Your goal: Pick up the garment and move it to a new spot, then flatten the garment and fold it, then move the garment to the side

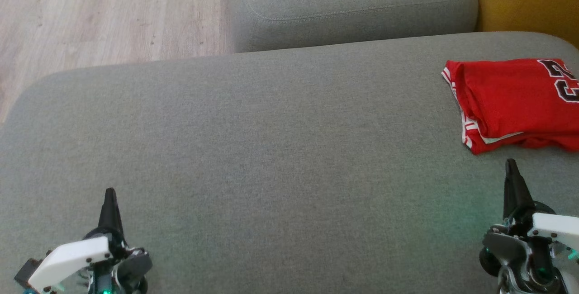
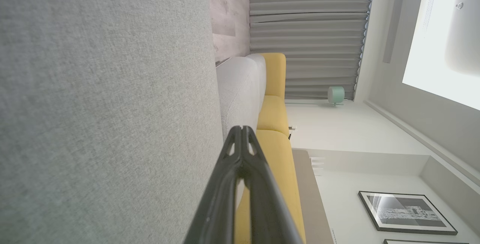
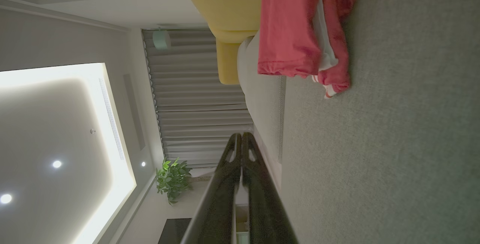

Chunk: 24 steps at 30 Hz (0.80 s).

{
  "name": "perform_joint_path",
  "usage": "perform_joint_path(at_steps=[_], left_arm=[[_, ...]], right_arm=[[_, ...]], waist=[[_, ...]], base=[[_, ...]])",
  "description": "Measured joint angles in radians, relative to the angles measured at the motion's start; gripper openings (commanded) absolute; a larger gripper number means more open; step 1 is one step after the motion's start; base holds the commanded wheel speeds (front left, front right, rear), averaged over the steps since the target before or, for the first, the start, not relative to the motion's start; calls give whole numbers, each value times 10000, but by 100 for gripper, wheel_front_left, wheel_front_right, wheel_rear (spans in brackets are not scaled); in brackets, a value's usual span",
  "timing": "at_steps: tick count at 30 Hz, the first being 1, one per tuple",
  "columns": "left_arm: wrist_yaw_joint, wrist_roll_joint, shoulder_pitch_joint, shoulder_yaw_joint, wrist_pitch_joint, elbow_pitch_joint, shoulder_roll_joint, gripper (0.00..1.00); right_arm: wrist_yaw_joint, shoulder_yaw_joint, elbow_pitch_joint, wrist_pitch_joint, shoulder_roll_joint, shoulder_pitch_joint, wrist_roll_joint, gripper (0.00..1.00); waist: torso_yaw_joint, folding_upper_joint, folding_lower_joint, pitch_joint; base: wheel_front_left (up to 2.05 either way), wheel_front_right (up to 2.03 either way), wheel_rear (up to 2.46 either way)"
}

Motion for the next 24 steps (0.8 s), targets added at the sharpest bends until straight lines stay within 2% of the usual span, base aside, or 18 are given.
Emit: perform_joint_path(at_steps=[24], left_arm=[[0,0,0,0,0,0,0,0]], right_arm=[[0,-2,0,0,0,0,0,0]], waist=[[0,0,0,0]], base=[[0,0,0]])
